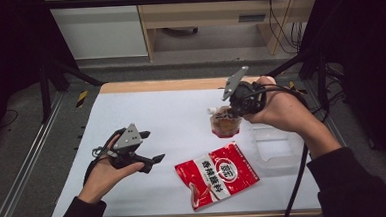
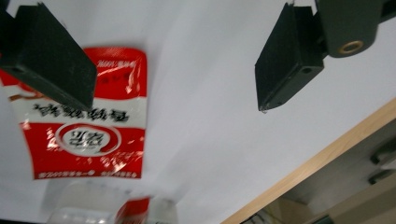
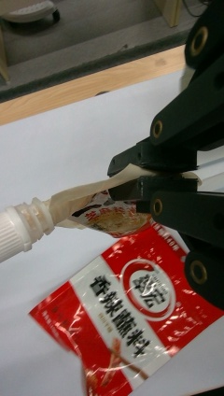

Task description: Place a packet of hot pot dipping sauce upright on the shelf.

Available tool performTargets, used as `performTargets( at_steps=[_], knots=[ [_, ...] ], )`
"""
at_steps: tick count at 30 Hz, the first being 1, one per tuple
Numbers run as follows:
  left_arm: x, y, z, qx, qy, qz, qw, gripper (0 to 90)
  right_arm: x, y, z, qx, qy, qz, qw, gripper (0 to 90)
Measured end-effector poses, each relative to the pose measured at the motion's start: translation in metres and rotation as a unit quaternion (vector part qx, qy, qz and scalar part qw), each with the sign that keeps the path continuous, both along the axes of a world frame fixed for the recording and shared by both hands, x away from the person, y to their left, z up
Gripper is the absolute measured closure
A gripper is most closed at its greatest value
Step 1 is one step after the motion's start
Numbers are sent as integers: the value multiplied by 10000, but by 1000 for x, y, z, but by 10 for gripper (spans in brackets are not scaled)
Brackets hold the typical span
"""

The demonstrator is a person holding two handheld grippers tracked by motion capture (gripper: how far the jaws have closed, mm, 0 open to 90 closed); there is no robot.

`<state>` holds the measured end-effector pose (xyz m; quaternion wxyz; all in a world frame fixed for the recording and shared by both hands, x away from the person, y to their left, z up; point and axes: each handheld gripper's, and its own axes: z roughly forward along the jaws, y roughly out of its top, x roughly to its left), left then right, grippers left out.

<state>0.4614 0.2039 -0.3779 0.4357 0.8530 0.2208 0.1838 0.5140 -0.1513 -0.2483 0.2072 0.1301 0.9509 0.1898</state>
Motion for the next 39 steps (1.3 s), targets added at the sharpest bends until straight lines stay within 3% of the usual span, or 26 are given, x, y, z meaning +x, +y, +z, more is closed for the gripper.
performTargets(
  at_steps=[9,11,17,19,30,39],
  knots=[
    [-8,29,-35,-173,78,457,9988,72,6,-53,0,98,-199,-321,9992,875],
    [-6,33,-42,-91,142,546,9984,72,8,-62,-1,91,-236,-387,9989,875],
    [-7,45,-52,-169,128,868,9960,72,16,-90,-10,92,-281,-575,9979,875],
    [-8,50,-54,-284,139,974,9947,72,17,-98,-13,121,-313,-639,9974,875],
    [-9,52,-63,-268,246,1071,9936,73,30,-134,-30,112,-333,-925,9951,874],
    [-10,51,-64,-236,254,1052,9938,72,37,-147,-37,163,-325,-1088,9934,873]
  ],
)
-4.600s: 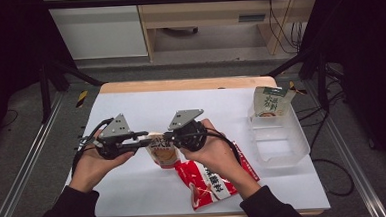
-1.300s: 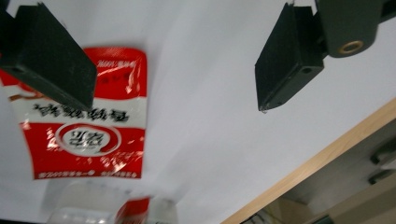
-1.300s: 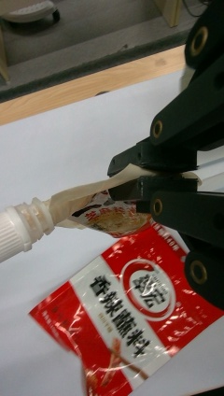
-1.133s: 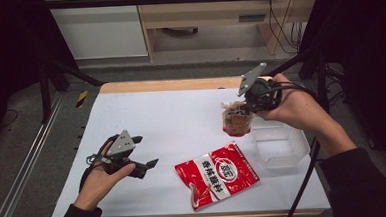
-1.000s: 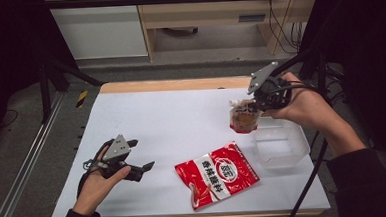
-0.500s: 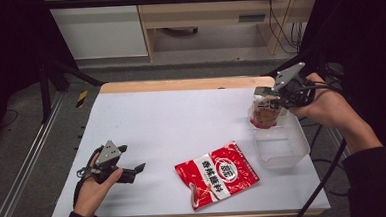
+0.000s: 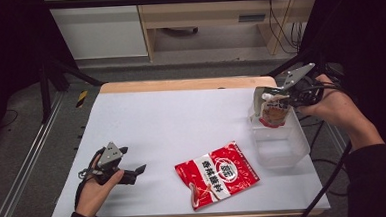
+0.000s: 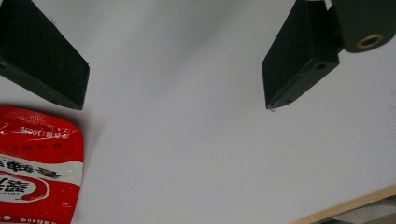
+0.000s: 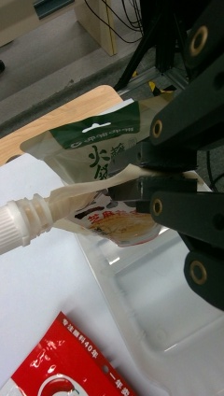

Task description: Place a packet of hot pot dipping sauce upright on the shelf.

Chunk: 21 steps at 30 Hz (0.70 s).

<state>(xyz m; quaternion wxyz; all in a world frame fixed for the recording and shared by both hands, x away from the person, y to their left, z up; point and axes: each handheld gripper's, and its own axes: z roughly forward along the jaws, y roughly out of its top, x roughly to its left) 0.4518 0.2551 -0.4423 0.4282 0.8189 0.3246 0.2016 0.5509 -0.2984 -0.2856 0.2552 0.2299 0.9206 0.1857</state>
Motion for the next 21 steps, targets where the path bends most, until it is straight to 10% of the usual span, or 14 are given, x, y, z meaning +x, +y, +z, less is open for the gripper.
performTargets(
  at_steps=[21],
  knots=[
    [-1,-6,-3,73,71,-110,9999,73,11,9,-34,152,425,-67,9990,871]
  ],
)
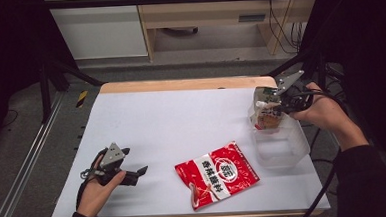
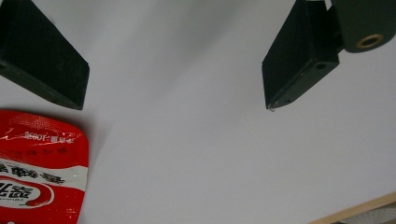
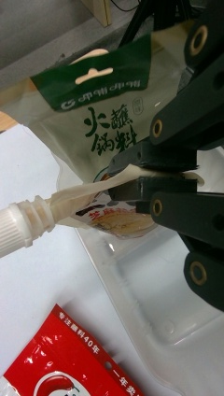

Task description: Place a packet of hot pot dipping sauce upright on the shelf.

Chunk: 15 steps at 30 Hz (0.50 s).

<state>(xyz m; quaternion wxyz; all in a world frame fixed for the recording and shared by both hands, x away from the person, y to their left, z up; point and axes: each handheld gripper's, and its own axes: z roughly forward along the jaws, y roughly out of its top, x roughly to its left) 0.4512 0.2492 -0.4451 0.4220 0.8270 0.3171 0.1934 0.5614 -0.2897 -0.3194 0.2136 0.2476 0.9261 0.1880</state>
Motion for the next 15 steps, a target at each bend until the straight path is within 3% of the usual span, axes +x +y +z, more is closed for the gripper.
performTargets(
  at_steps=[15],
  knots=[
    [0,-2,-1,1,40,-24,10000,73,7,-4,-17,82,210,-70,9997,867]
  ],
)
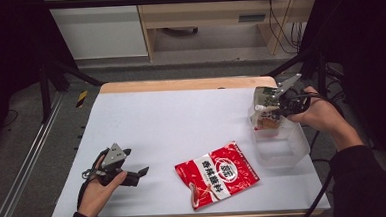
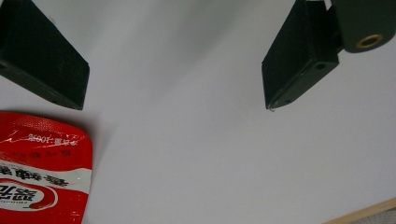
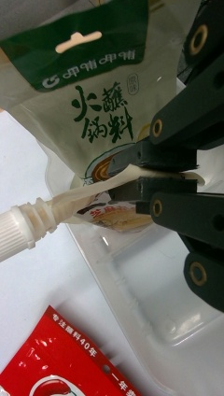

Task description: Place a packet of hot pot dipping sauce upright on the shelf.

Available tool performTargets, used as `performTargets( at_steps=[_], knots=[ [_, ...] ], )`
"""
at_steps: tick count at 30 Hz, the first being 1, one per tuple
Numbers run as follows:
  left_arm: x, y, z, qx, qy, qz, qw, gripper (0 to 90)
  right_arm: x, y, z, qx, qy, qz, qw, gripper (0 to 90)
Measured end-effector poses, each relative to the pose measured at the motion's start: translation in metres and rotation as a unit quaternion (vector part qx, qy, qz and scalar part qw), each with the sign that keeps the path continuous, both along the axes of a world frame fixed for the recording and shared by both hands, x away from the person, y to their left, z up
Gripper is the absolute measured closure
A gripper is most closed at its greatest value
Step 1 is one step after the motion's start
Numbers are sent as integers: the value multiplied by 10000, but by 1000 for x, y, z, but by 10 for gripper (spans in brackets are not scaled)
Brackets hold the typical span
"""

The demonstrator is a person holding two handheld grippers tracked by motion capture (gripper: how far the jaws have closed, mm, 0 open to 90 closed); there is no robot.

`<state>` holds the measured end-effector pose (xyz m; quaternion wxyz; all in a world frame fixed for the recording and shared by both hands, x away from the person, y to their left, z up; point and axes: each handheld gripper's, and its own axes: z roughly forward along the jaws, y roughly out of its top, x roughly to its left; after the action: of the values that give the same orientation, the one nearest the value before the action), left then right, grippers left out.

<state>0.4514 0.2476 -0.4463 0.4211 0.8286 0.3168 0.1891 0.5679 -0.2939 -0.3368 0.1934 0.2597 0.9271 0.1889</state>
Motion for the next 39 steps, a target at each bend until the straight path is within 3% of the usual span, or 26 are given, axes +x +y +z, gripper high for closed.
performTargets(
  at_steps=[15,18,21,25,30,32,39],
  knots=[
    [0,0,0,13,6,6,10000,76,3,-11,-4,197,40,-204,9996,825],
    [0,0,-1,20,7,4,10000,76,2,-12,-4,213,54,-244,9995,786],
    [0,0,0,23,-4,10,10000,76,2,-10,-4,216,25,-311,9993,685],
    [0,1,-1,27,-4,22,10000,76,-1,-7,0,252,-163,-415,9987,530],
    [0,0,-1,44,-6,19,10000,76,-11,-2,11,179,-422,-351,9983,389],
    [0,-1,-1,58,-15,7,10000,76,-15,0,18,258,-528,-346,9977,348],
    [0,-2,-1,83,-29,3,10000,76,-42,11,51,498,-1131,-493,9911,219]
  ],
)
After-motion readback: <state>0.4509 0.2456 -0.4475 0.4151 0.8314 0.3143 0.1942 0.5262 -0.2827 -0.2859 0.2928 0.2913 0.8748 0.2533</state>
